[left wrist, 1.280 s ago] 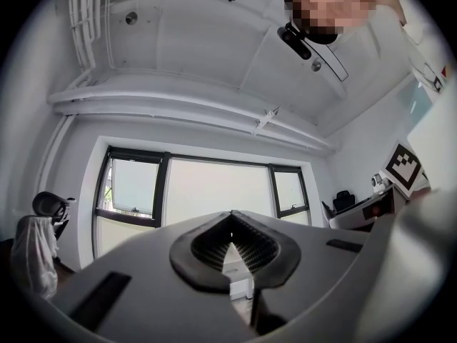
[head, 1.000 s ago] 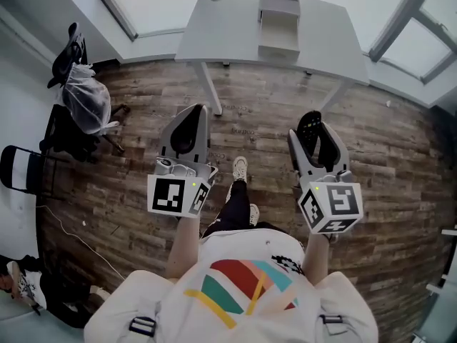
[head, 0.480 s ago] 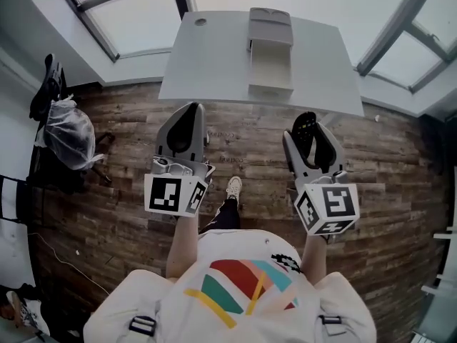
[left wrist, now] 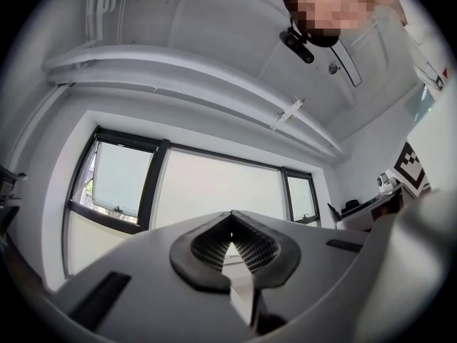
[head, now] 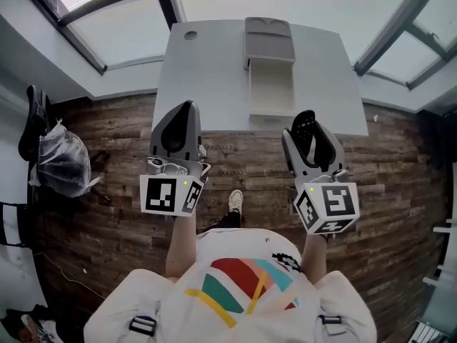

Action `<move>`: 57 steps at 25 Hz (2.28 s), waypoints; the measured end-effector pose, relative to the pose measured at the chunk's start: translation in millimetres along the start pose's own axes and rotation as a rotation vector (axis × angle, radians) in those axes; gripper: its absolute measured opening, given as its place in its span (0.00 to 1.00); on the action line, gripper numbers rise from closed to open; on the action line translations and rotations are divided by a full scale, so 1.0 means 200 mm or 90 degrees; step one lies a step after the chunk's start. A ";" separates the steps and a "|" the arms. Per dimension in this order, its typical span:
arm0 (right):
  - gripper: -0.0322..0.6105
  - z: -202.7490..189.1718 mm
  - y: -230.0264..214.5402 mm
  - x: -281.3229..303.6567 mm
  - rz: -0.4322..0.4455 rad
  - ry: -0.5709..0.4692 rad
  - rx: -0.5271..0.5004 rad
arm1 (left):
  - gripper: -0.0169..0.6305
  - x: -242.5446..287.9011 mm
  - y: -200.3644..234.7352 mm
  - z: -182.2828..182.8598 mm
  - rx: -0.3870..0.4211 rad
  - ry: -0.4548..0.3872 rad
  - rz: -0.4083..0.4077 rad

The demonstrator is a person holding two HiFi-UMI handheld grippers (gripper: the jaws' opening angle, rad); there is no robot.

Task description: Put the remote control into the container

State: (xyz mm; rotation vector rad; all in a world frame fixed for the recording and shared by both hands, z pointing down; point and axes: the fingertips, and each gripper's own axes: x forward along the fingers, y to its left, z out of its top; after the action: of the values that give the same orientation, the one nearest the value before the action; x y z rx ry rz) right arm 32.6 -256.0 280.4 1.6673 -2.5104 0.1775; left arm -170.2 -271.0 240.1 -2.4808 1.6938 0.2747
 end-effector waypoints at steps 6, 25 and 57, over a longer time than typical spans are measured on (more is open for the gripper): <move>0.45 -0.01 -0.06 0.14 -0.028 0.025 0.001 | 0.04 0.19 0.09 -0.08 -0.018 0.011 -0.016; 0.45 0.06 -0.51 0.74 -0.010 0.018 0.037 | 0.04 0.92 0.00 -0.18 0.038 0.022 -0.060; 0.45 -0.24 -0.69 1.36 0.038 0.199 0.124 | 0.04 1.54 0.10 -0.73 0.033 0.083 -0.071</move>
State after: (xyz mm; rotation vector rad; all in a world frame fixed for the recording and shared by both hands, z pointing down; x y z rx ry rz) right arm 56.6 -547.9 377.3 1.4891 -2.3678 0.6535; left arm -67.4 -587.7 314.8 -2.5943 1.5789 0.0571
